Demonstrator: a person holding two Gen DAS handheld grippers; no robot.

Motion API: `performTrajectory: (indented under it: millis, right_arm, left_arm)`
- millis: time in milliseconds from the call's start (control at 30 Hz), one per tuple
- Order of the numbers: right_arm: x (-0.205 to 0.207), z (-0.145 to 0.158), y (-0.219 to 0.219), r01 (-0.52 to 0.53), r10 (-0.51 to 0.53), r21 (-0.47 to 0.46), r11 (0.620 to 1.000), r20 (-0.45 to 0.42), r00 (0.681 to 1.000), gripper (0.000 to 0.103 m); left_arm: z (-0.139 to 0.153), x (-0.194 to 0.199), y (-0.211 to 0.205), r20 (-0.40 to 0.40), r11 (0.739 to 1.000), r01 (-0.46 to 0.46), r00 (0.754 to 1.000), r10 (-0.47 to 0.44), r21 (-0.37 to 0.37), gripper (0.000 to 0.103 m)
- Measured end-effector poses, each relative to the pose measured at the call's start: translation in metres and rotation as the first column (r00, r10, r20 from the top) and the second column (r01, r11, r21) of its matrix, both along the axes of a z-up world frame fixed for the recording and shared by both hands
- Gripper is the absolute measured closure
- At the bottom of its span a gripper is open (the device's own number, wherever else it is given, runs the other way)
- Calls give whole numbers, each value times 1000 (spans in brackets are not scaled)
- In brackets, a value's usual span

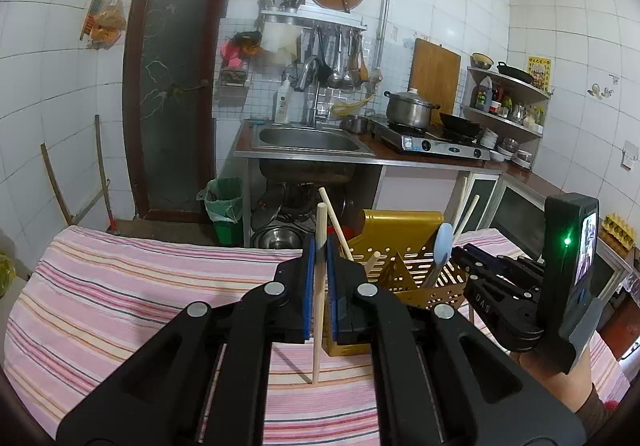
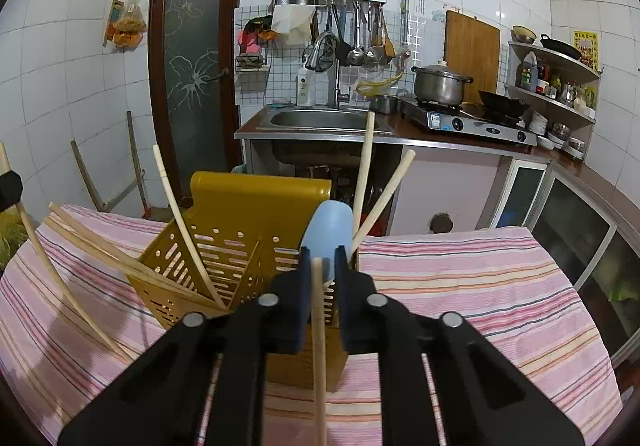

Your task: Organize utensils

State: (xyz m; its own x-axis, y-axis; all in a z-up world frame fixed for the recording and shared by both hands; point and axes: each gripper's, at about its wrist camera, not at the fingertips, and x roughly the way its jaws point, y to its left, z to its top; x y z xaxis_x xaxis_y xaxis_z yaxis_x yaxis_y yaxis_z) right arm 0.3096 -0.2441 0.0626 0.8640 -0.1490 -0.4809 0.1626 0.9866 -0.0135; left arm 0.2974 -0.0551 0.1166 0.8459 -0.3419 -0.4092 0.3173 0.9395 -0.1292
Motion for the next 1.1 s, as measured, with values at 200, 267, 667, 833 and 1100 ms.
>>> performTrajectory:
  millis: [200,267,667,833,1100]
  right_arm:
    - [-5,5,-2,2,-3,11,1000,29,1000,97]
    - [-11,10,-4,7,-9,22,1000,50,999,97]
    - [-58,57,0,11,-14,14,1000,208,978,97]
    - [-72,83,-1,18,-18,4,1000,281,959,97]
    - [-77,133,-5,35,-29,-9,999,401,915,97]
  left_arm:
    - [2,-2,-3,7,1000,3,1000,-3,8,99]
    - [5,-4,-4,12,1000,5,1000,-5,10,99]
    - [29,-26,-14,64,1000,27,998,-28,9,99]
    - [42,-33,-17,88,999,40,995,-40,1,99]
    - [78,-37,-25,161,997,67,985,-61,-31,99]
